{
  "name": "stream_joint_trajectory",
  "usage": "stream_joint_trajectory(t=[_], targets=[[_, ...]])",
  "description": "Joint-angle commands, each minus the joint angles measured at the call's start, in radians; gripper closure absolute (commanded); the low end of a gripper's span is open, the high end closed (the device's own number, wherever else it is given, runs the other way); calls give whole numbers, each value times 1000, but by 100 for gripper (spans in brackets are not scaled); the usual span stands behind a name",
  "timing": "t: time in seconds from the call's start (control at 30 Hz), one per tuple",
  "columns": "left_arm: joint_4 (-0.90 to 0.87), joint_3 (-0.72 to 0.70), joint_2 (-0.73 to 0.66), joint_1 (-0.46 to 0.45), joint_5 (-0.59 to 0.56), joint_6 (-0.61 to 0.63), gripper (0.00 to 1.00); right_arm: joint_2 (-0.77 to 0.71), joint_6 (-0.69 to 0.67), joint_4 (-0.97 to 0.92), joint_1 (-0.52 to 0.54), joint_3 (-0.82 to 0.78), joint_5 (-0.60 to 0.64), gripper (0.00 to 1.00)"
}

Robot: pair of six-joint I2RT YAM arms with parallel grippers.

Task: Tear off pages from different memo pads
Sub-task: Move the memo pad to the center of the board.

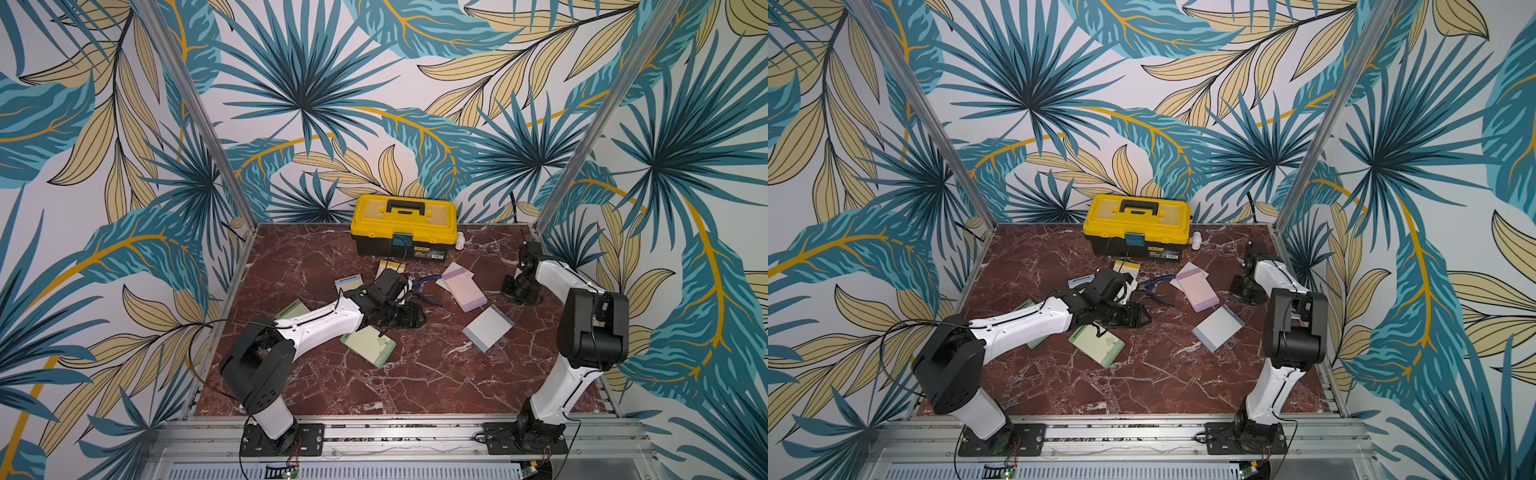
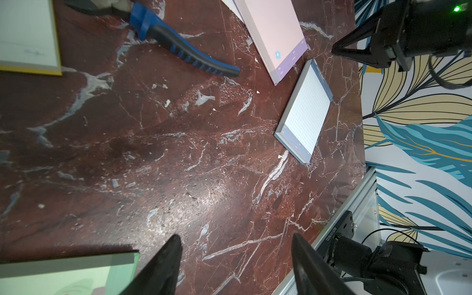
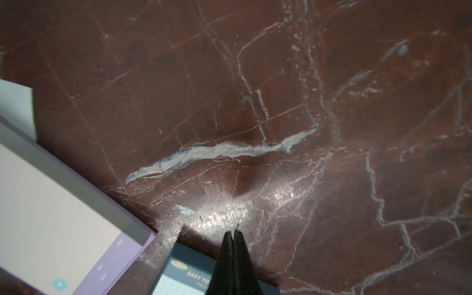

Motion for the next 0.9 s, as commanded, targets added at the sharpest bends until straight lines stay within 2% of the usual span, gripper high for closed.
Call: stream_joint_trajectory(t=[0.0, 0.17, 0.33, 0.5, 0.63, 0.67, 0.7, 0.73, 0.77, 0.83, 0.87], targets=[[-20, -1, -28, -4, -23, 4, 30, 30, -100, -95, 34, -10, -8, 100], [-66, 45, -1, -4, -18, 17, 30, 43, -185, -170, 125, -17, 20, 100], [-103, 75, 14, -5, -12, 46, 30, -16, -244, -197, 250, -85, -55, 100], [-137, 111, 58, -11, 28, 68, 31, -76, -222, -247, 356, -117, -153, 100], [-108, 106, 76, -48, 35, 52, 29, -211, -71, -236, 361, -106, -51, 100], [-100, 105, 83, -60, 38, 40, 29, -257, -35, -243, 356, -102, -31, 90], [-88, 104, 88, -72, 39, 26, 28, -293, 1, -249, 348, -105, -21, 72], [-65, 103, 95, -88, 50, 11, 27, -331, 38, -259, 335, -117, -17, 50], [-34, 100, 103, -106, 61, -5, 25, -367, 64, -263, 322, -139, -29, 36], [47, 89, 118, -137, 68, -63, 23, -418, 103, -263, 301, -206, -26, 19], [113, 76, 128, -152, 73, -110, 22, -434, 107, -258, 292, -236, -29, 14]])
